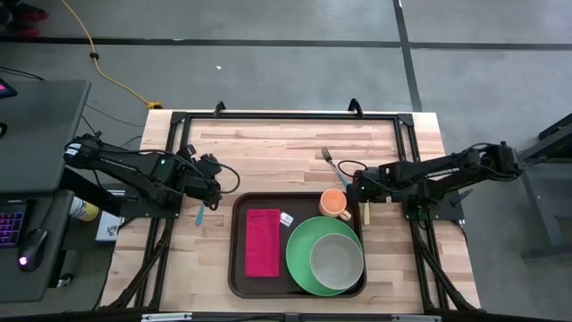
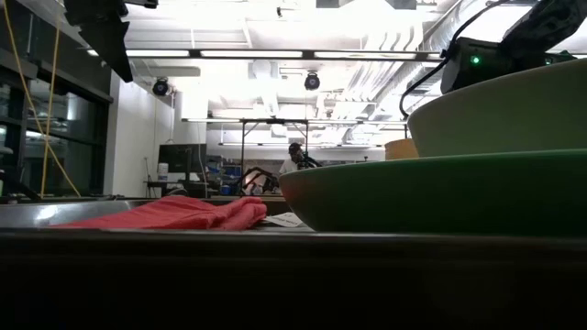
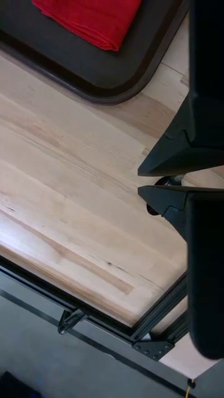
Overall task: Set up tray
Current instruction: Put the yellow table knife on the red table napkin to the left of the green plate
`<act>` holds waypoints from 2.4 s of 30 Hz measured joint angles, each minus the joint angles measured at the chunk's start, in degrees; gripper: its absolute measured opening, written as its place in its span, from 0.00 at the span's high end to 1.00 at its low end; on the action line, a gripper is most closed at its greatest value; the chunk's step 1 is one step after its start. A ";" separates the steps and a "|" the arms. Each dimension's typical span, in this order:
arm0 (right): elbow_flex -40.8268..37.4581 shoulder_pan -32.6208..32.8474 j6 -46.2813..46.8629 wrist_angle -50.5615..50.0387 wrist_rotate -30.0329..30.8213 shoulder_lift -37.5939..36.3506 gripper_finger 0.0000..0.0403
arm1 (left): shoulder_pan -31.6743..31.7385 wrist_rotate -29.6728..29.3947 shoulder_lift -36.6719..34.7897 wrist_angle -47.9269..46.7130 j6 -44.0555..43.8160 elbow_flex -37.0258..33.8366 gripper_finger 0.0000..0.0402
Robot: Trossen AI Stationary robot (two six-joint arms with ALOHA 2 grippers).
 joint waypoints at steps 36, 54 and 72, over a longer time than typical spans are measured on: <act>-0.06 0.04 0.88 -1.69 1.12 1.88 0.87 | -0.01 -0.38 0.00 -0.12 0.24 0.00 0.83; -0.06 0.07 0.89 -1.96 1.45 1.82 0.98 | -0.02 -0.37 0.00 -0.22 0.24 0.00 0.83; 12.56 3.78 -3.35 -22.58 3.19 -0.93 0.99 | 0.00 -0.26 0.00 -0.11 1.57 0.00 0.83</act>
